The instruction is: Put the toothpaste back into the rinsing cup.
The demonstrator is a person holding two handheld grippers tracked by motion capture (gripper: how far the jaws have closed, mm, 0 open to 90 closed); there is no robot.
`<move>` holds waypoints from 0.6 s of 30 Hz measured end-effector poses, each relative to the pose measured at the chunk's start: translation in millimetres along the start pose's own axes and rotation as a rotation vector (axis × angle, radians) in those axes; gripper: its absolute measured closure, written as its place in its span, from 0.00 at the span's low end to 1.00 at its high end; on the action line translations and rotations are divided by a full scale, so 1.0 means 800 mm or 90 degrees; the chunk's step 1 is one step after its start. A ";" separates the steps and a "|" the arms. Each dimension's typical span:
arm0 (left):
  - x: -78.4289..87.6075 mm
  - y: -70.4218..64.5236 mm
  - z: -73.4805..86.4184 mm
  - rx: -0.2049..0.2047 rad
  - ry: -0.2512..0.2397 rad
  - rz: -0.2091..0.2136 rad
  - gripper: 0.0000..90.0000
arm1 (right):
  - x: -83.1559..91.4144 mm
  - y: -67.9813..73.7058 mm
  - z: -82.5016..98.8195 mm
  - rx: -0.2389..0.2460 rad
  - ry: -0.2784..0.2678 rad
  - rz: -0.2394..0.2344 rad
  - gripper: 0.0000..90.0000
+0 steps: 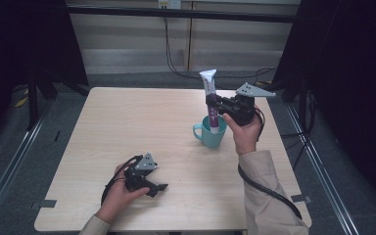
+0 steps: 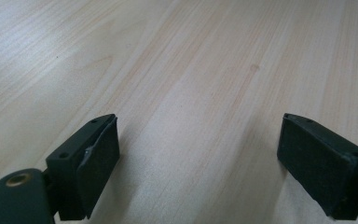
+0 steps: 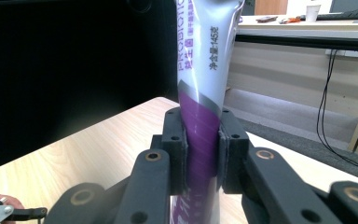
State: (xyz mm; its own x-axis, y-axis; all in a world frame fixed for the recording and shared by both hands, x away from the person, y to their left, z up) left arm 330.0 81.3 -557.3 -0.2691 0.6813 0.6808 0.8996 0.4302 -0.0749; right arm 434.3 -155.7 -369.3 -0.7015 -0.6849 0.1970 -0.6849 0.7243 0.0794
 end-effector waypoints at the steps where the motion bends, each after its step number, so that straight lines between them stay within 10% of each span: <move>1: 0.000 0.000 0.000 0.000 0.000 0.000 0.14 | -0.001 -0.001 0.000 0.003 -0.001 0.002 0.84; 18: 0.000 0.000 0.000 -0.002 0.001 0.000 0.14 | -0.010 -0.011 -0.005 0.003 -0.010 0.019 0.84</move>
State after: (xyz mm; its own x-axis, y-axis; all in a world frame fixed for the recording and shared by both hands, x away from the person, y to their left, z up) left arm 330.0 81.6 -557.2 -0.2684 0.6802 0.6821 0.9008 0.4281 -0.0725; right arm 446.6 -156.5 -367.7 -0.7242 -0.6645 0.1842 -0.6647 0.7438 0.0697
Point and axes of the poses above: each handheld gripper's, and its own axes: x roughly backward along the jaws, z roughly out of its underside, y roughly to its left, the point moved 7 cm from there along -x, roughly forward along the jaws, and after that the axes turned 3 degrees about x, right-handed, at the moved point
